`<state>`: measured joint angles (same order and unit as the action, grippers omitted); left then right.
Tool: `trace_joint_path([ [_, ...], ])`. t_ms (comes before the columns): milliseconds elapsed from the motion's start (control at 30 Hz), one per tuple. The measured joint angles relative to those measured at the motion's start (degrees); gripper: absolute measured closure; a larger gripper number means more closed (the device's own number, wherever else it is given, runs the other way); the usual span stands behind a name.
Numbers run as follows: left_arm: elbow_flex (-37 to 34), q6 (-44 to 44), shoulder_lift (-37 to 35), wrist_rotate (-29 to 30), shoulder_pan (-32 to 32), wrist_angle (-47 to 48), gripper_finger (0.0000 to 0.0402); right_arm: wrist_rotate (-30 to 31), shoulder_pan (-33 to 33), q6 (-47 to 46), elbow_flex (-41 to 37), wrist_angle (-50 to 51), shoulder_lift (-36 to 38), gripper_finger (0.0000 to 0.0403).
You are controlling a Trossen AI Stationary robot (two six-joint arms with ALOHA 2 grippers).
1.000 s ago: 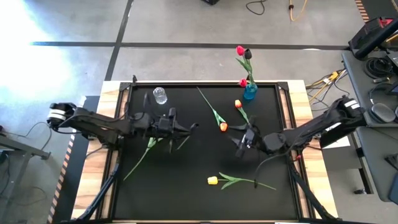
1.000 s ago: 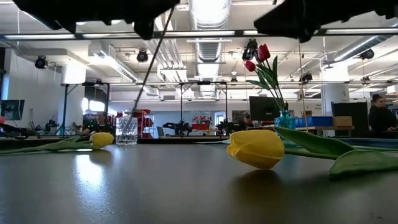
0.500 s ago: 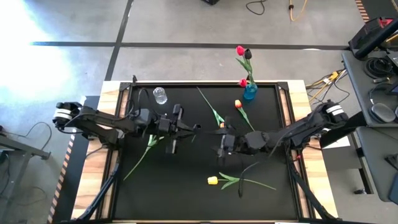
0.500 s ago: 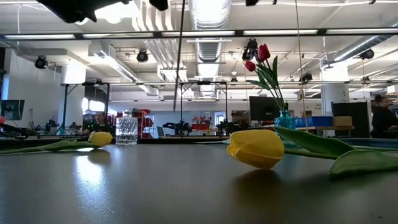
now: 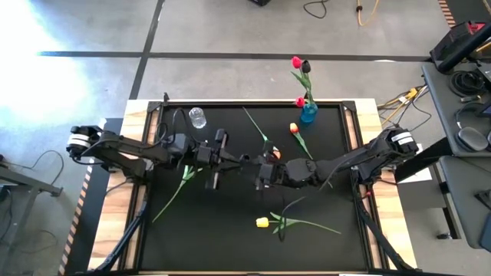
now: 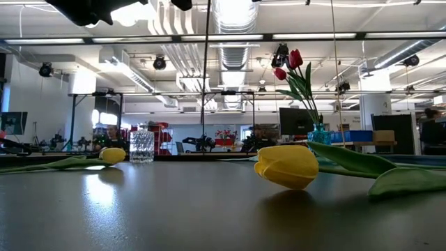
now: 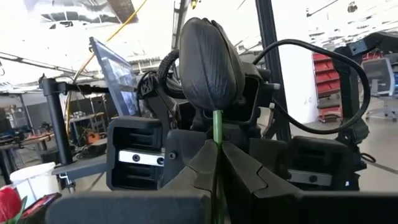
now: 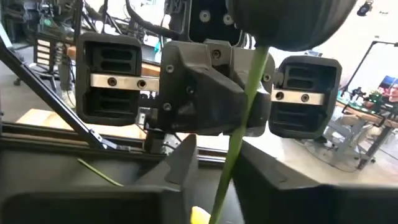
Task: Sort flowers into vase by color
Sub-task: Put the black tulip into the blue vase
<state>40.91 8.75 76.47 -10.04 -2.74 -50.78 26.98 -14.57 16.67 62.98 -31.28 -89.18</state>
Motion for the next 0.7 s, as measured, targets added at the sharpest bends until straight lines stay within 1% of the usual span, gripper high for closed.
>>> trace_joint_path([
  [100, -0.20, 0.18, 0.00, -0.14, 0.10, 0.10, 0.0401, 0.03, 0.00, 0.06, -1.05, -0.11, 0.79, 0.0368],
  [133, -0.20, 0.20, 0.00, -0.17, 0.16, 0.20, 0.0401, 0.05, 0.00, 0.47, -1.42, 0.08, 1.15, 0.0382],
  [167, -0.20, 0.18, 0.00, -0.15, 0.20, 0.17, 0.0401, 0.29, 0.00, 0.70, -1.52, 0.19, 1.37, 0.0386],
  [300, -0.20, -0.25, -0.13, 0.42, 0.73, 1.03, 0.0388, 2.71, -0.02, 2.20, -1.57, 2.19, 2.63, 0.0390],
  [467, -0.20, 0.87, -0.25, 0.39, 2.34, 3.67, 0.0351, 4.35, 0.07, 2.80, -1.66, 4.85, 4.27, 0.0390],
  [567, -0.17, 0.92, -0.28, 0.35, 3.57, 4.88, 0.0326, 7.18, 0.07, 4.51, -1.74, 6.64, 5.43, 0.0390],
  [700, -1.39, 1.27, -0.43, 0.70, 5.31, 6.30, 0.0299, 13.22, -0.02, 7.06, -1.77, 9.52, 8.86, 0.0391],
])
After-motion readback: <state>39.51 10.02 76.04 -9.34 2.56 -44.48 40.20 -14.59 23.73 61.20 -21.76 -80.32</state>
